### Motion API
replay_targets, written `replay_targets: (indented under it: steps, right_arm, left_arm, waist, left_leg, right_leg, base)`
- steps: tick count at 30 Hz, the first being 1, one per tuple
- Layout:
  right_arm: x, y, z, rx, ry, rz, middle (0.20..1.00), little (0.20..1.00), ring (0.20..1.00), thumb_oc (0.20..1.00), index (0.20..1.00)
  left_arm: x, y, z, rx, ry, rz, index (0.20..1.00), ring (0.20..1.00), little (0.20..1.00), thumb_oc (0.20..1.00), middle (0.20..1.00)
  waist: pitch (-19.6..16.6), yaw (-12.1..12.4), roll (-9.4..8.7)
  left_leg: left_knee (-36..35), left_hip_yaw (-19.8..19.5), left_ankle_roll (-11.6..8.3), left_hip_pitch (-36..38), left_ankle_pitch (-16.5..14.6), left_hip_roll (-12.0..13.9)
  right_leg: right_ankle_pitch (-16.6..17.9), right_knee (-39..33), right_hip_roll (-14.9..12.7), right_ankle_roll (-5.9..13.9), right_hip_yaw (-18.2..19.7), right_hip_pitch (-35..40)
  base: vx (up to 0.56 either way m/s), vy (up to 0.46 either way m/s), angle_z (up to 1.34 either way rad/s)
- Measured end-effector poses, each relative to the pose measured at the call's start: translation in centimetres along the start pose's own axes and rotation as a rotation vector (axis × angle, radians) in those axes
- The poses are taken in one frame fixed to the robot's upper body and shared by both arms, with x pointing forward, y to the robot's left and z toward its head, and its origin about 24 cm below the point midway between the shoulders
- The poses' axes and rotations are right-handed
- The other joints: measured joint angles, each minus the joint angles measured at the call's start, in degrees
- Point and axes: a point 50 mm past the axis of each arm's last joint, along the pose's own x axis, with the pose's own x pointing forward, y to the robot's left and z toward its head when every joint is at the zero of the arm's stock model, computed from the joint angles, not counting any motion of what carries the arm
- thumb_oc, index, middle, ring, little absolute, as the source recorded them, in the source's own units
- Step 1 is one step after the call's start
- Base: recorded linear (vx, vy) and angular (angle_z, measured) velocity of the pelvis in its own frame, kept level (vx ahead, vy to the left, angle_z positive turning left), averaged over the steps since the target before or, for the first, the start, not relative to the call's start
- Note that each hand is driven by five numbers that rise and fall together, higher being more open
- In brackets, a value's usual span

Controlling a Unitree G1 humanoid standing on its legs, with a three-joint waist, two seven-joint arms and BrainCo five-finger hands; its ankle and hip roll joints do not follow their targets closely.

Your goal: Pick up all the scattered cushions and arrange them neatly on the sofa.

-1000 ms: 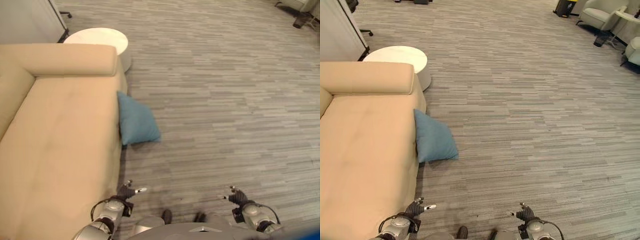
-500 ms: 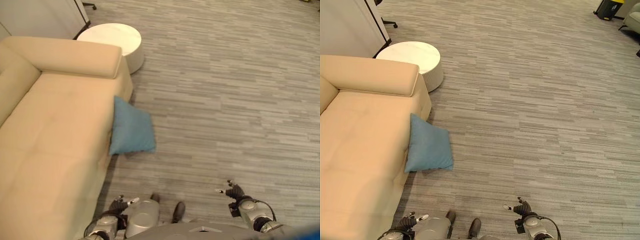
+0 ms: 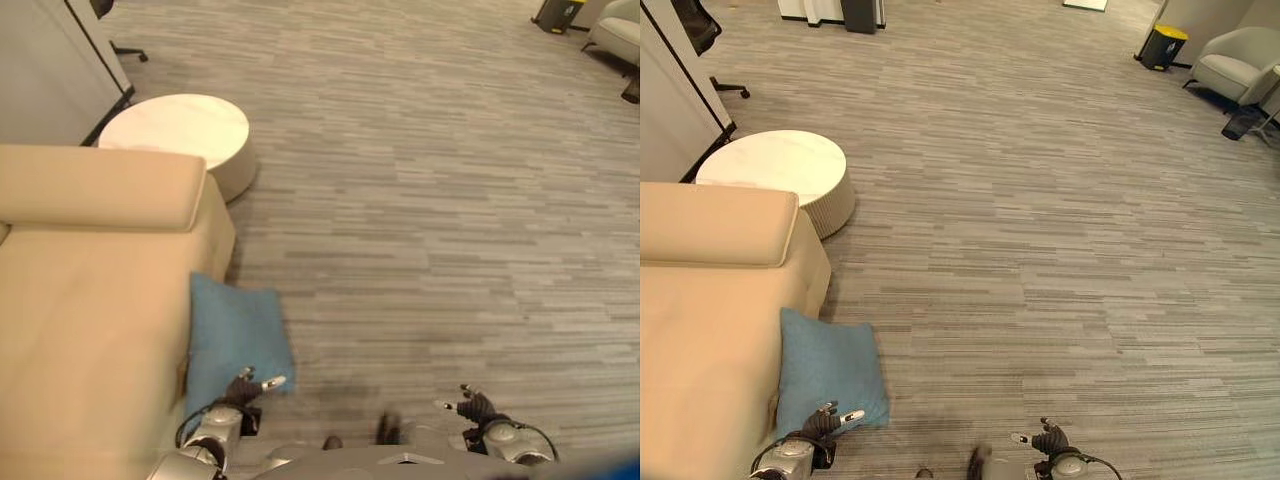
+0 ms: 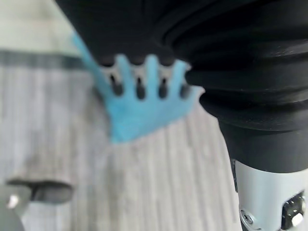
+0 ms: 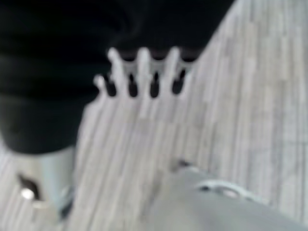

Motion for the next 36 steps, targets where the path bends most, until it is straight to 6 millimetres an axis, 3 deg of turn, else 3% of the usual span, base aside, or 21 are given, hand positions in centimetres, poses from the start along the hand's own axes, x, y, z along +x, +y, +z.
replay_targets:
  steps: [3, 5, 6, 7, 9, 11, 13, 14, 16, 17, 18, 19, 21, 22, 24, 28, 29, 30, 31, 33, 36]
  right_arm:
    - [-0.1, -0.1, -0.7, 0.001, 0.028, -0.005, 1.000, 1.000, 1.000, 1.000, 1.000]
    - [-0.2, -0.2, -1.3, 0.002, 0.051, -0.009, 1.000, 1.000, 1.000, 1.000, 1.000]
    - [-0.3, -0.3, -1.8, -0.002, 0.066, -0.013, 1.000, 1.000, 1.000, 1.000, 1.000]
    - [-0.4, -0.4, -2.1, -0.001, 0.074, -0.015, 1.000, 1.000, 1.000, 1.000, 1.000]
    - [-0.4, -0.3, -2.2, -0.005, 0.074, -0.011, 1.000, 1.000, 1.000, 1.000, 1.000]
    - [-0.3, -0.6, -1.7, -0.009, 0.056, -0.016, 1.000, 1.000, 1.000, 1.000, 1.000]
    - [-0.2, -1.0, -1.4, -0.020, 0.040, -0.024, 1.000, 1.000, 1.000, 1.000, 1.000]
    - [-0.1, -1.1, -1.0, -0.033, 0.027, -0.027, 1.000, 1.000, 1.000, 1.000, 1.000]
    - [0.0, -1.3, -0.5, -0.033, 0.017, -0.033, 1.000, 1.000, 1.000, 1.000, 1.000]
    - [0.0, -1.4, -0.5, -0.034, 0.016, -0.036, 1.000, 1.000, 1.000, 1.000, 1.000]
    - [0.0, -1.7, -0.3, -0.030, -0.001, -0.042, 1.000, 1.000, 1.000, 1.000, 1.000]
    - [0.0, -1.9, -0.4, -0.022, 0.000, -0.047, 1.000, 1.000, 1.000, 1.000, 1.000]
    - [-0.2, -2.1, -1.1, -0.008, 0.017, -0.054, 1.000, 1.000, 1.000, 1.000, 1.000]
    - [-0.4, -2.0, -1.8, 0.005, 0.040, -0.056, 1.000, 1.000, 1.000, 1.000, 1.000]
    - [-0.5, -1.4, -2.2, 0.018, 0.062, -0.043, 1.000, 1.000, 1.000, 1.000, 1.000]
    - [0.0, -1.8, -0.6, 0.015, 0.017, -0.051, 1.000, 1.000, 1.000, 1.000, 1.000]
    - [0.1, -1.9, 0.0, 0.012, 0.005, -0.053, 1.000, 1.000, 1.000, 1.000, 1.000]
    - [0.3, -2.1, 1.2, -0.001, -0.027, -0.053, 1.000, 1.000, 1.000, 1.000, 1.000]
    - [0.4, -1.8, 1.7, -0.007, -0.047, -0.044, 1.000, 1.000, 1.000, 1.000, 1.000]
    - [0.4, -1.1, 1.8, -0.022, -0.057, -0.020, 1.000, 1.000, 1.000, 1.000, 1.000]
    - [0.5, -0.9, 2.7, -0.024, -0.082, -0.014, 1.000, 1.000, 1.000, 1.000, 1.000]
  left_arm:
    - [-0.3, 0.1, -1.5, -0.001, 0.038, 0.004, 1.000, 1.000, 1.000, 1.000, 1.000]
    - [-0.5, 0.1, -2.2, -0.002, 0.054, 0.004, 1.000, 1.000, 1.000, 1.000, 1.000]
    - [-0.7, -0.1, -2.8, -0.006, 0.070, 0.001, 1.000, 1.000, 1.000, 1.000, 1.000]
    - [-0.8, -0.5, -3.2, -0.010, 0.082, -0.007, 1.000, 1.000, 1.000, 1.000, 1.000]
    - [-1.0, -0.8, -3.8, -0.018, 0.100, -0.012, 1.000, 1.000, 1.000, 1.000, 1.000]
    - [-1.2, -0.9, -4.6, -0.052, 0.120, -0.005, 1.000, 1.000, 1.000, 1.000, 1.000]
    - [-1.0, -0.8, -4.0, -0.060, 0.102, -0.004, 1.000, 1.000, 1.000, 1.000, 1.000]
    - [-0.5, -0.5, -2.3, -0.063, 0.059, 0.003, 1.000, 1.000, 1.000, 1.000, 1.000]
    - [-0.2, -0.3, -1.1, -0.060, 0.028, 0.004, 1.000, 1.000, 1.000, 1.000, 1.000]
    - [-0.1, -0.4, -0.6, -0.062, 0.014, 0.002, 1.000, 1.000, 1.000, 1.000, 1.000]
    - [0.0, -0.5, 0.0, -0.051, -0.005, -0.005, 1.000, 1.000, 1.000, 1.000, 1.000]
    - [0.0, -0.9, 0.3, -0.051, -0.010, -0.014, 1.000, 1.000, 1.000, 1.000, 1.000]
    - [0.0, -1.9, 0.6, -0.006, -0.024, -0.051, 1.000, 1.000, 1.000, 1.000, 1.000]
    - [0.0, -2.3, 0.6, 0.011, -0.024, -0.064, 1.000, 1.000, 1.000, 1.000, 1.000]
    - [0.0, -2.2, 0.5, 0.024, -0.023, -0.064, 1.000, 1.000, 1.000, 1.000, 1.000]
    - [-0.3, -1.6, -1.1, 0.023, 0.016, -0.049, 1.000, 1.000, 1.000, 1.000, 1.000]
    - [-0.3, -1.5, -1.1, 0.021, 0.016, -0.047, 1.000, 1.000, 1.000, 1.000, 1.000]
    - [-0.3, -1.5, -1.1, 0.023, 0.017, -0.047, 1.000, 1.000, 1.000, 1.000, 1.000]
    - [-0.3, -1.3, -0.9, 0.031, 0.013, -0.043, 1.000, 1.000, 1.000, 1.000, 1.000]
    - [-0.1, -0.4, -0.4, 0.042, -0.003, -0.024, 1.000, 1.000, 1.000, 1.000, 1.000]
    - [-0.2, 0.3, -0.8, 0.048, 0.012, -0.007, 1.000, 1.000, 1.000, 1.000, 1.000]
  waist:
    - [0.11, -2.23, -0.05]
    - [-0.18, -2.21, -0.48]
    - [-0.40, -2.09, -0.35]
    - [-0.70, -2.04, 0.05]
    - [-0.78, -0.66, -0.45]
    - [-0.78, -0.29, -1.11]
    - [-0.49, 0.25, -1.73]
    - [0.82, 1.15, -3.65]
    - [2.35, 1.08, -5.16]
    - [2.73, 0.81, -5.29]
    - [3.38, -0.15, -4.63]
    - [3.71, -2.06, -3.93]
    - [3.30, -2.78, -1.41]
    - [2.89, -2.98, -0.60]
    - [2.60, -2.97, -0.53]
    - [1.69, -2.08, -0.01]
    - [1.61, -1.89, 0.31]
    - [1.92, -1.98, 1.34]
    - [2.12, -2.14, 1.39]
    - [1.38, -2.19, 0.21]
    - [0.77, -1.82, -1.30]
  left_leg:
    - [0.03, -1.52, -1.05, 3.79, -1.03, 0.34]
    - [0.06, -1.53, -2.52, 6.15, -1.94, 0.34]
    - [0.30, -1.60, -3.57, 7.53, -2.64, 0.73]
    - [1.79, -1.86, -3.80, 7.73, -2.79, 1.44]
    - [8.48, -1.60, -4.02, 5.76, -2.92, 1.24]
    - [17.18, -1.98, -6.46, 2.22, -4.29, 1.11]
    - [25.85, -1.78, -7.93, -1.90, -5.41, 1.42]
    - [32.11, 0.19, -8.20, -7.49, -5.83, 2.68]
    - [31.51, 2.93, -8.31, -11.67, -5.73, 5.03]
    - [29.90, 3.67, -8.38, -12.63, -5.67, 5.90]
    - [24.04, 9.26, -7.94, -15.54, -5.13, 8.61]
    - [21.03, 12.03, -7.29, -17.26, -3.31, 9.15]
    - [15.20, 19.55, -5.84, -17.75, 3.02, 10.27]
    - [13.33, 21.57, -3.82, -17.12, 2.61, 10.04]
    - [8.12, 20.09, -2.49, -14.21, 3.31, 8.51]
    - [3.26, 17.30, -0.63, -8.88, 3.26, 5.32]
    - [3.06, 16.97, -0.20, -8.27, 2.98, 4.90]
    - [2.35, 15.18, 1.18, -6.32, 2.97, 5.02]
    - [2.00, 13.20, 1.70, -5.21, 3.09, 4.67]
    - [1.85, 10.21, 1.75, -5.03, 2.94, 3.82]
    - [1.29, 6.31, 1.66, -4.63, 3.01, 3.08]
  right_leg:
    - [5.80, -4.80, 1.79, -0.51, 3.59, 0.46]
    - [6.70, -3.91, 2.11, -1.76, 2.45, 1.86]
    - [10.54, -4.63, 2.32, -5.65, 2.05, 3.94]
    - [11.04, -5.50, 3.23, -7.62, 1.90, 5.37]
    - [12.11, -10.45, 4.11, -9.41, 1.63, 9.57]
    - [10.62, -11.71, 4.30, -11.11, 0.55, 11.81]
    - [8.74, -11.70, 4.80, -12.37, -0.42, 12.98]
    - [7.26, -11.73, 4.20, -13.07, -3.00, 14.03]
    - [6.09, -11.74, 3.33, -13.19, -6.03, 15.44]
    - [5.84, -11.74, 3.35, -12.98, -6.55, 15.97]
    - [4.71, -12.04, 2.87, -11.70, -10.32, 17.22]
    - [3.90, -12.00, 2.58, -10.80, -12.88, 18.13]
    - [2.47, -11.74, 3.02, -8.30, -15.30, 19.58]
    - [2.02, -11.66, 3.03, -7.30, -15.70, 19.90]
    - [1.10, -9.65, 1.78, -6.01, -16.08, 19.72]
    - [-3.69, 1.43, -3.00, -2.55, -15.14, 18.88]
    - [-4.47, 6.03, -4.28, -1.64, -14.40, 17.58]
    - [-5.12, 18.68, -6.82, -1.04, -12.48, 13.81]
    - [-6.25, 25.60, -7.69, 0.27, -9.29, 11.09]
    - [-7.27, 24.84, -5.46, 2.08, -1.06, 8.38]
    - [-6.58, 15.07, -1.71, 1.14, 7.06, 6.85]
  base:
    - [0.22, -0.156, 0.42]
    - [0.23, -0.202, 0.42]
    - [0.19, -0.209, 0.46]
    - [0.16, -0.218, 0.40]
    - [0.15, -0.239, 0.08]
    - [0.10, -0.188, 0.25]
    - [0.07, -0.174, 0.59]
    - [0.06, -0.124, 0.78]
    - [0.07, -0.082, 0.76]
    - [0.07, -0.065, 0.71]
    - [0.06, -0.024, 1.02]
    - [0.09, 0.010, 1.14]
    - [0.12, 0.041, 0.81]
    - [0.13, 0.093, 0.62]
    - [0.15, 0.139, 0.34]
    - [0.08, 0.158, 0.18]
    - [0.04, 0.089, 0.46]
    - [0.05, 0.054, 0.65]
    - [0.09, 0.007, 0.93]
    - [0.12, -0.043, 0.95]
    - [0.10, -0.071, 0.76]
